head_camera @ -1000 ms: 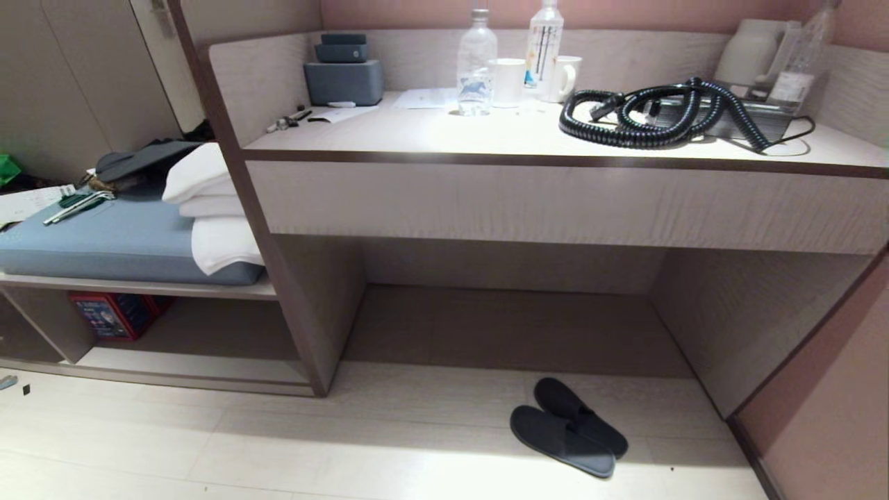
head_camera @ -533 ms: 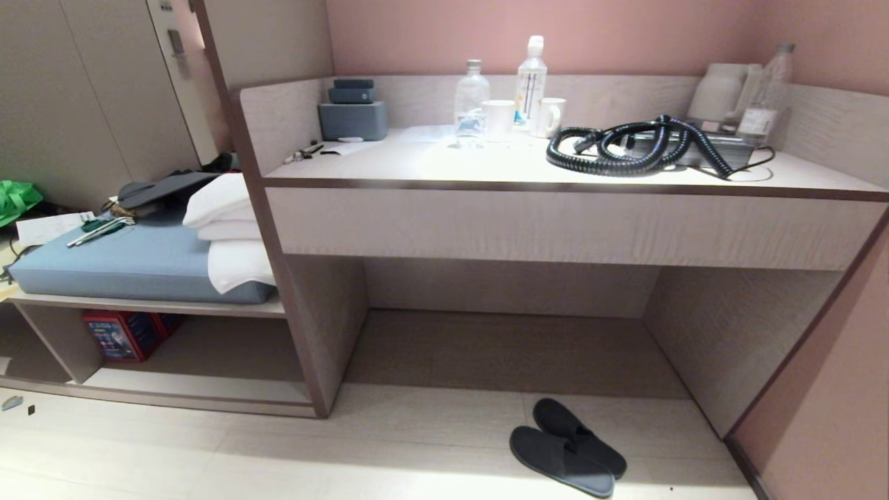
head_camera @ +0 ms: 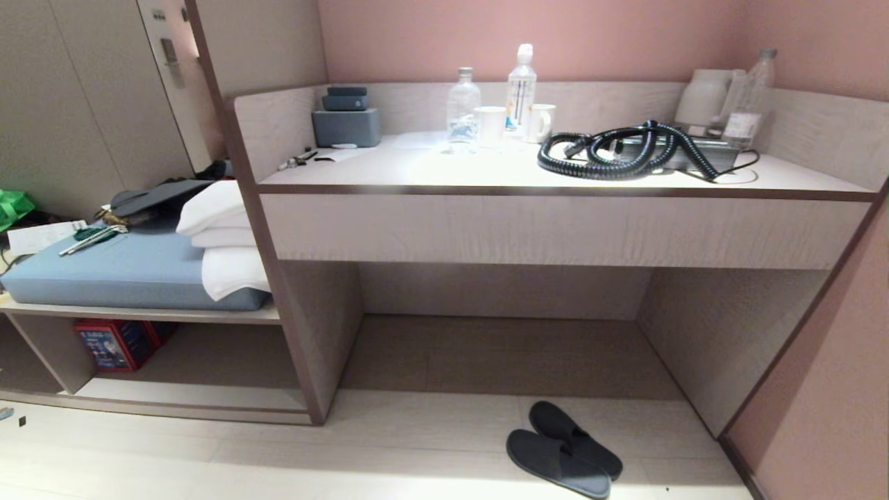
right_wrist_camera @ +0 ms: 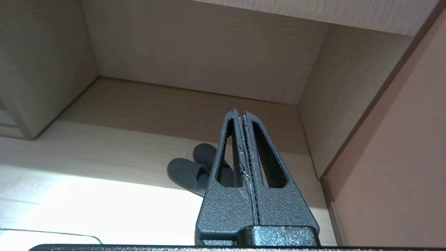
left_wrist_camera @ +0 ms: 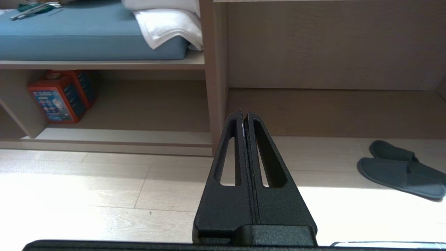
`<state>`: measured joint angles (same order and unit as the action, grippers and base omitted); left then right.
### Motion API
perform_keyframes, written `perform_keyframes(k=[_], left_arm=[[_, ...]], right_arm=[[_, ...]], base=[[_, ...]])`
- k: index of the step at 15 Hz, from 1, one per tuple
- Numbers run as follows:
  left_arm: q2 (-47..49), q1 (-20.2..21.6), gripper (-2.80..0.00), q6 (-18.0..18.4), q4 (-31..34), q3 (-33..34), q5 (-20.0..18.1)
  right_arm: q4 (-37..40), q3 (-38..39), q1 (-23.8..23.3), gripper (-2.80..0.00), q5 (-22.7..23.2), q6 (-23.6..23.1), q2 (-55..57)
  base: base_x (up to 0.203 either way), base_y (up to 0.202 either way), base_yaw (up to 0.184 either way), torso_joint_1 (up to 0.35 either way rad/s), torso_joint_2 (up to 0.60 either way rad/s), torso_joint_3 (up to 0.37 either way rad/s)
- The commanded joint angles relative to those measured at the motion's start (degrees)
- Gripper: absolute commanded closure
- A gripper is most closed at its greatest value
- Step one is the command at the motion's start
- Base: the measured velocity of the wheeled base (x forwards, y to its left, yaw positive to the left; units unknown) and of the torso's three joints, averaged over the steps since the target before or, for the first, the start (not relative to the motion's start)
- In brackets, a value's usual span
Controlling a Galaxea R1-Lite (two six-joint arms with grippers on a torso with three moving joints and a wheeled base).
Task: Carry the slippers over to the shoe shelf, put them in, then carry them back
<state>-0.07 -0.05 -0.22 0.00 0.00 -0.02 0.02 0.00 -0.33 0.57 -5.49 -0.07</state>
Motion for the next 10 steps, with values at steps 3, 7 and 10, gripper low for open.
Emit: perform_keyframes(k=[3,7,10], left_arm=[[0.1,0.0,0.0,0.0,0.0,0.0,0.0],[0.0,0.0,0.0,0.0,0.0,0.0,0.0],[0.0,0.0,0.0,0.0,0.0,0.0,0.0]], right_arm=[[0.0,0.0,0.0,0.0,0.0,-0.1,0.1],[0.1,0.0,0.0,0.0,0.0,0.2,0.1],[0.1,0.0,0.0,0.0,0.0,0.2,0.1]], base=[[0.001,0.108,-0.015,0.004,0.0,0.003],[0.0,0.196,-0.001,0.0,0.0,0.002],[0.0,0.195,-0.001,-0.001,0.0,0.002]])
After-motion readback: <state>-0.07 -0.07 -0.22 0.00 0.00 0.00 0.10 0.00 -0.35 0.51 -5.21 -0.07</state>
